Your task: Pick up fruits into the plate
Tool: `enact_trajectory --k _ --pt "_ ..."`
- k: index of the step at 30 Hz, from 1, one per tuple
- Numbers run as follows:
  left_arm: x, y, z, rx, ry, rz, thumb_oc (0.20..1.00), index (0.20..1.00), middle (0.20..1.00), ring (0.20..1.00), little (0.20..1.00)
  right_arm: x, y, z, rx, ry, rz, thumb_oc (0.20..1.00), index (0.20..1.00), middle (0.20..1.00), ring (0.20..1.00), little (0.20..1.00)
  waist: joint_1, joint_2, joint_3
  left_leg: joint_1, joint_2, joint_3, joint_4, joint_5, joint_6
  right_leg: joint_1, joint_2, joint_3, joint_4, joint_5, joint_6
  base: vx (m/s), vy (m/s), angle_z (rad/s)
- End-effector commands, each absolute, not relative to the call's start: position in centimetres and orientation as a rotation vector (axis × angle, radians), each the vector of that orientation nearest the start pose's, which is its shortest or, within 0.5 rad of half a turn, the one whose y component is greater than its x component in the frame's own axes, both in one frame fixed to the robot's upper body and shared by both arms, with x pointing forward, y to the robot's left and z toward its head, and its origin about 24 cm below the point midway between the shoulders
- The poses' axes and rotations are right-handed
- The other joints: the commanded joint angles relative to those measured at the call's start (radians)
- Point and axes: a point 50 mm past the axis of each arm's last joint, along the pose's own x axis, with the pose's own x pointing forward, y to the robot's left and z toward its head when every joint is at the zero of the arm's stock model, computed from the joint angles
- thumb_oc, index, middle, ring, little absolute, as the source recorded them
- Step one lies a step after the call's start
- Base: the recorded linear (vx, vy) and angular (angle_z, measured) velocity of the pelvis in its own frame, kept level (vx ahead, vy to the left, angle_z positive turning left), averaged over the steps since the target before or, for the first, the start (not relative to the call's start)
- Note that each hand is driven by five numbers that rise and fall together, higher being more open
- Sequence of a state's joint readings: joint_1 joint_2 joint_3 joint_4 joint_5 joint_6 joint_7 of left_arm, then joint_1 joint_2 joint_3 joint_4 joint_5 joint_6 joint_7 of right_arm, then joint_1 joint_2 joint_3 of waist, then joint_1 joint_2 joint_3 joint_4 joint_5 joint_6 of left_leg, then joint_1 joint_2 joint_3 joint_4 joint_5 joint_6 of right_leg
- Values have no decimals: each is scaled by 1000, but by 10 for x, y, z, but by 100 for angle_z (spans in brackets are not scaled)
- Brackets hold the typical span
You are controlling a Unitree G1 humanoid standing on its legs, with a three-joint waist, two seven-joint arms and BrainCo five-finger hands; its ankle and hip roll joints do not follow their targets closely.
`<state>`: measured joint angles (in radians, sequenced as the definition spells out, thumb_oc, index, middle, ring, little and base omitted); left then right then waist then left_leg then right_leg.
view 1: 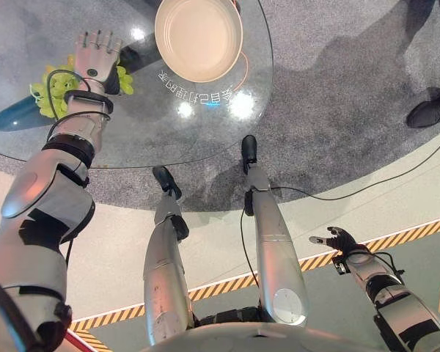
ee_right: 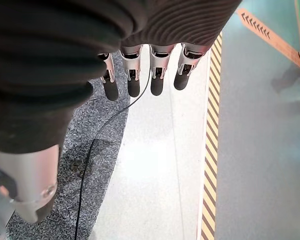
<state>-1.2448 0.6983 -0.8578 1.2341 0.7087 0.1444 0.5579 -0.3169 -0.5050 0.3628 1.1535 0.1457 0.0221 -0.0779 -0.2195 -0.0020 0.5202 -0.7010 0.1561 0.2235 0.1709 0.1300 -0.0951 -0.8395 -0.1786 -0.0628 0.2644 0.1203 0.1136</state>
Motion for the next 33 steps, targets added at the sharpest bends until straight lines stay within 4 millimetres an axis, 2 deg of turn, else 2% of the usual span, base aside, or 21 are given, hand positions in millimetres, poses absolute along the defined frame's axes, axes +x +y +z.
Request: enact_trajectory --k 1,3,4,6,14,25,33 --pt "385 310 260 1994 -170 810 1000 1000 1000 1000 1000 198 -309 -91 -573 957 -168 1000 1000 1000 1000 1000 4 -37 0 -98 -40 22 148 -103 -9 4 65 -56 35 -77 -21 -72 -22 6" --pt "381 317 260 1998 -135 856 1000 1000 1000 1000 1000 198 -310 -91 -571 959 -171 1000 1000 1000 1000 1000 6 -39 0 -98 -41 20 144 -100 -9 4 66 -57 33 -77 -22 -6 -8 4" --pt "380 319 256 2003 -114 857 1000 1000 1000 1000 1000 194 -310 -93 -571 970 -170 1000 1000 1000 1000 1000 8 -38 0 -79 -39 9 154 -134 -19 24 68 -55 45 -109 -14 65 5 2" --pt "379 324 253 2010 -78 854 1000 1000 1000 1000 1000 193 -312 -94 -570 971 -175 1000 1000 1000 1000 1000 9 -37 0 -82 -38 6 159 -136 -19 21 67 -54 51 -111 -15 35 6 1" --pt "384 320 240 2056 -27 710 1000 1000 1000 1000 1000 196 -313 -91 -564 959 -190 1000 1000 1000 1000 1000 5 -39 0 -86 -38 10 152 -133 -19 17 70 -51 43 -106 -13 0 0 0" --pt "389 309 250 1981 -83 721 1000 1000 1000 1000 1000 190 -318 -92 -579 975 -192 1000 1000 1000 1000 1000 -8 -43 0 -101 -27 20 159 -135 -20 -2 75 -40 56 -110 -12 2 3 0" --pt "388 313 252 1893 -61 717 1000 1000 1000 1000 1000 184 -317 -96 -571 997 -189 1000 1000 1000 1000 1000 -11 -57 0 -115 -27 15 196 -155 -16 -9 73 -42 56 -104 -14 0 0 0"
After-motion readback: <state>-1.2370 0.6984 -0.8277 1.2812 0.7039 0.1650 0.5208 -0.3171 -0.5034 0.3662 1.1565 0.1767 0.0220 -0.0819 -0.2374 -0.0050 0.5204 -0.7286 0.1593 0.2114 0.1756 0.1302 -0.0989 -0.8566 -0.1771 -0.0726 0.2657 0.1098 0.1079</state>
